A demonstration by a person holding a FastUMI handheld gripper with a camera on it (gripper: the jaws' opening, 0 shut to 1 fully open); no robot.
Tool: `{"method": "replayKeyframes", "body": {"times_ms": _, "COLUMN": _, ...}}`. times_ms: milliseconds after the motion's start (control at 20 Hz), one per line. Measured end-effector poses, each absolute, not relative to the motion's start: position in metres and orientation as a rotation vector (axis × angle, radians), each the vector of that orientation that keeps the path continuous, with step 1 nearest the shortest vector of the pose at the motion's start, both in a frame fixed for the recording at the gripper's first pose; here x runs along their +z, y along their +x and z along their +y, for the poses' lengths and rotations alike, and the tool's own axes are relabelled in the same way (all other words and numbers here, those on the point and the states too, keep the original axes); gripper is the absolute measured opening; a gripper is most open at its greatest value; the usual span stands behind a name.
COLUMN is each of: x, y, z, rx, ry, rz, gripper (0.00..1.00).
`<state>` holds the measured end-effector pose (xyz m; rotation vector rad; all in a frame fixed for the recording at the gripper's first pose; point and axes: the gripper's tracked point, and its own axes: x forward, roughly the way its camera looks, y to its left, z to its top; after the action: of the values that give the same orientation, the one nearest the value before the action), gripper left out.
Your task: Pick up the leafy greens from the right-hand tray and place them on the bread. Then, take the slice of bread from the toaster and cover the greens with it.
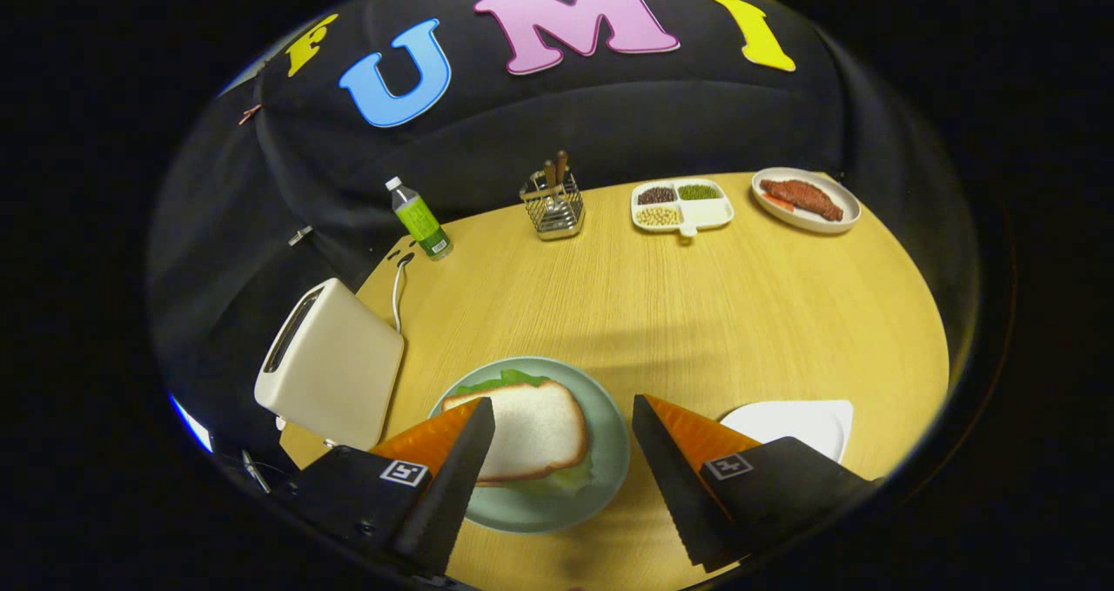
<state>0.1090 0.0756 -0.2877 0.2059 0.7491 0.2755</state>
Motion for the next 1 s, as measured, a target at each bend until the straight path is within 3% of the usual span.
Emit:
{"method": "replayKeyframes", "body": {"times_ms": 500, "x": -0.139, "y": 0.078, "z": 0.013, "rx": 0.295, "ry": 0.078, "rz": 0.399, "gripper": 0.99}}
{"method": "replayKeyframes", "body": {"times_ms": 1000, "x": -0.059, "y": 0.06, "z": -0.08, "rx": 0.137, "ry": 0.008, "rz": 0.181, "gripper": 0.98}}
